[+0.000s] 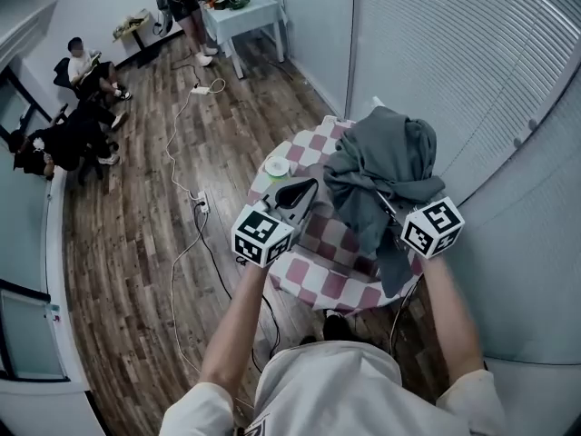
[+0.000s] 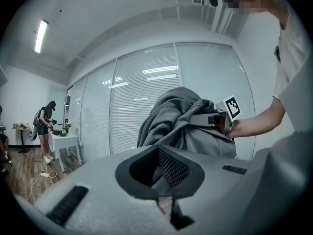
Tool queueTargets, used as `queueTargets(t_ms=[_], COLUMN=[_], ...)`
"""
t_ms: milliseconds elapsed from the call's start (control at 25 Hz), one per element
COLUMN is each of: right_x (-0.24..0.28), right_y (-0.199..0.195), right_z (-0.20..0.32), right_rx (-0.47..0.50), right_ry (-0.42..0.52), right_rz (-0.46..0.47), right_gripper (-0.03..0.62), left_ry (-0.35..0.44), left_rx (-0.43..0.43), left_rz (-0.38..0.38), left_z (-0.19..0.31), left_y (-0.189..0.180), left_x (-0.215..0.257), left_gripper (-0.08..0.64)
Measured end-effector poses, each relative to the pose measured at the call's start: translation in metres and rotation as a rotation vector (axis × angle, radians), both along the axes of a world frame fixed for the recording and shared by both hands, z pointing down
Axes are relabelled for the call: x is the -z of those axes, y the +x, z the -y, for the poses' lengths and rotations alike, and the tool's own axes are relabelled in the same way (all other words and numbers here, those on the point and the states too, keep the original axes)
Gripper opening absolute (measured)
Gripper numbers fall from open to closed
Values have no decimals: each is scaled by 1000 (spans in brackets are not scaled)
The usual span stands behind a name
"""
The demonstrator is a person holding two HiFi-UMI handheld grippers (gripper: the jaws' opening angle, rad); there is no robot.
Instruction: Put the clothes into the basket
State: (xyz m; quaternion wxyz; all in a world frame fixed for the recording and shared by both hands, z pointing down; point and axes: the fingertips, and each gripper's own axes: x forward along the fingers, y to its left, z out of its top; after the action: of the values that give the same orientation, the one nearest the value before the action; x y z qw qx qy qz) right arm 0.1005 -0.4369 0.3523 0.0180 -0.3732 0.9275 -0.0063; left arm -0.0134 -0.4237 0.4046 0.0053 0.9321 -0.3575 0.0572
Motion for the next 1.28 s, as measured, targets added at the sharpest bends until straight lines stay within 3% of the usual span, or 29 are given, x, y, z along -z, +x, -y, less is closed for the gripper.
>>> queueTargets(t_ms=[240,520,880,1040,1160,1280], right_x=[-40,-109,-144,-180,-222,-252], right_y=[0,-12,-29,-39,-51,-60], right_z=[10,-5,-20,-34,-49,-55], right_rx=[76,202,301,419,512,563], right_ry=[-54,-177,-254,-367,-454,-481], right_rz=[-6,-106,-235,-355,-522,-672], right_gripper=[253,253,253,255,255,255], left_ry=[-34,-55,-46,-35,-41,-56], left_rx=[26,73,100,147,167,190], left_rz=[5,-5,-17,-41,-48,-49], left_z=[18,22,15,8,-3,-11], left_y=[-1,-12,-27,-36,-43,-51], left_x=[-20,-35,-30,-33,-38,-43], left_gripper=[14,14,14,14,14,14])
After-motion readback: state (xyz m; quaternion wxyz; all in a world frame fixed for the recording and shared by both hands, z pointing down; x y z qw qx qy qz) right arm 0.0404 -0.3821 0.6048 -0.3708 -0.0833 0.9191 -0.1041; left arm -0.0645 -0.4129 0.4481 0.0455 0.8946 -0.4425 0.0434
